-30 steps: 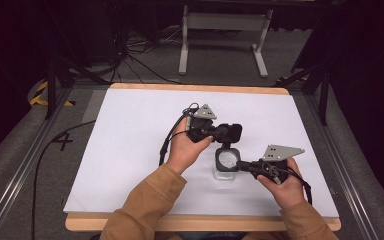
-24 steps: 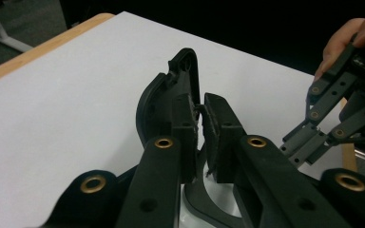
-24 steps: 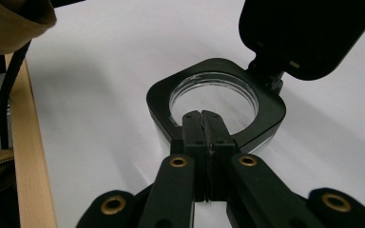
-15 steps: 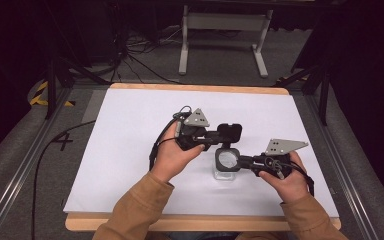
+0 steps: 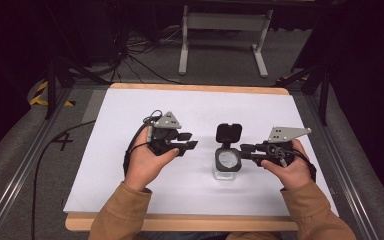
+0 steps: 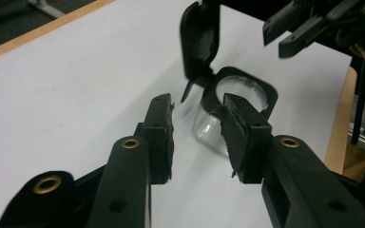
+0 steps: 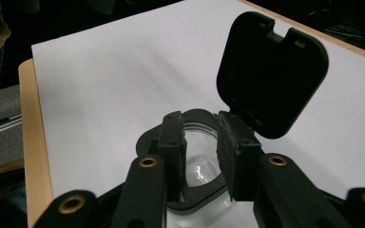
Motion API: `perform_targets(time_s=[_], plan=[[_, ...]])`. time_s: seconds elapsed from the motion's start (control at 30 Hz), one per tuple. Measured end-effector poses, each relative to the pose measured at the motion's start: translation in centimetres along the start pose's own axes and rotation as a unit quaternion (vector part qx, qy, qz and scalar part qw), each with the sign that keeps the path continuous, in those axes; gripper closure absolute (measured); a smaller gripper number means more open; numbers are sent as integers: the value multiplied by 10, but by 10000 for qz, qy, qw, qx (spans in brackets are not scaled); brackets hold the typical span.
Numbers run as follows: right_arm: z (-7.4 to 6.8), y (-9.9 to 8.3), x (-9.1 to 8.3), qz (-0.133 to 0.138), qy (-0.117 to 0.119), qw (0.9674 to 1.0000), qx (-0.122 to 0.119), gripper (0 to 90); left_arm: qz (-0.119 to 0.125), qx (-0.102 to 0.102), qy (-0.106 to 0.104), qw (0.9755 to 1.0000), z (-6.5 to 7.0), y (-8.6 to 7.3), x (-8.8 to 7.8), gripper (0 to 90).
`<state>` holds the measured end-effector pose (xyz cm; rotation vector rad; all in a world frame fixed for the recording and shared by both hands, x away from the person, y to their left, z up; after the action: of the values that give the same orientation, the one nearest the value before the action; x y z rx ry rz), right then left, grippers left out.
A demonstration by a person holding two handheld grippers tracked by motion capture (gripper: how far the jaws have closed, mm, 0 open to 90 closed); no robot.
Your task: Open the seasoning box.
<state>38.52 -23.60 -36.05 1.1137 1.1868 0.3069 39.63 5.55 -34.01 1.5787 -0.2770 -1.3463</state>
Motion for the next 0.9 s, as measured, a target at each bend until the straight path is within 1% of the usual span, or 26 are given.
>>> perform_targets(time_s=[0.07,0.1,0.13,0.2,0.27,0.3,0.33,0.37,0.4,0.43,0.47,0.5,0.53,0.57,0.6,0.63,0.67,0.7,0.8,0.83,0.9], plan=[[4,2,0,7,-5,10000,33,680,-22,-69,45,10000,-5,-5,-5,623],[7,3,1,-24,-48,10000,27,669,-43,-102,20,9999,-8,-9,-8,615],[11,4,1,-60,-130,9999,10,655,-2,-183,21,9998,-9,-11,-9,609],[17,4,1,-100,-264,9996,25,629,25,-247,73,9997,-15,-16,-13,600],[24,3,1,-141,-336,9993,64,595,34,-336,161,9993,-19,-21,-17,579],[27,2,0,-157,-359,9992,101,580,1,-310,199,9993,-22,-23,-19,571],[31,1,0,-174,-400,9990,106,566,-20,-374,249,9990,-24,-25,-19,556],[35,-1,0,-180,-429,9988,150,550,-103,-336,346,9988,-28,-28,-21,542],[38,-2,-1,-191,-456,9986,201,537,-103,-336,346,9988,-28,-28,-21,527],[41,-3,-2,-200,-488,9983,243,525,-149,-389,433,9982,-30,-31,-21,521],[44,-4,-3,-213,-512,9981,271,519,-208,-363,481,9980,-36,-34,-21,518],[46,-5,-4,-239,-525,9979,307,515,-286,-428,445,9977,-39,-37,-21,516],[49,-7,-4,-250,-539,9976,345,512,-264,-481,401,9977,-42,-39,-19,512],[49,-7,-4,-250,-539,9976,345,512,-264,-481,401,9977,-42,-39,-19,510],[51,-8,-5,-272,-543,9974,384,503,-269,-592,376,9972,-46,-44,-16,510],[55,-12,-5,-323,-562,9968,469,495,-342,-563,414,9970,-51,-47,-15,506],[58,-14,-5,-359,-576,9964,505,493,-375,-637,403,9965,-53,-50,-13,502],[60,-16,-5,-376,-584,9961,550,491,-412,-619,417,9964,-57,-52,-12,497],[68,-23,-3,-496,-621,9948,640,484,-447,-657,400,9960,-64,-58,-8,482],[71,-25,-3,-531,-658,9944,639,484,-463,-652,408,9960,-66,-59,-6,472],[76,-30,-2,-578,-661,9934,734,483,-516,-652,385,9958,-69,-63,-3,459]])
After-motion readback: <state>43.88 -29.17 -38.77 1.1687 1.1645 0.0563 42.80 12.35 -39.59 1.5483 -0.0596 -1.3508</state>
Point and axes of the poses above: each handheld gripper's, and its own axes: x roughly forward along the jaws, y roughly out of its top, z roughly to its right, the point moved 4 cm from there along x, roughly forward along the jaws, and after that the axes turned 4 degrees about -z, right-handed, at the moved point
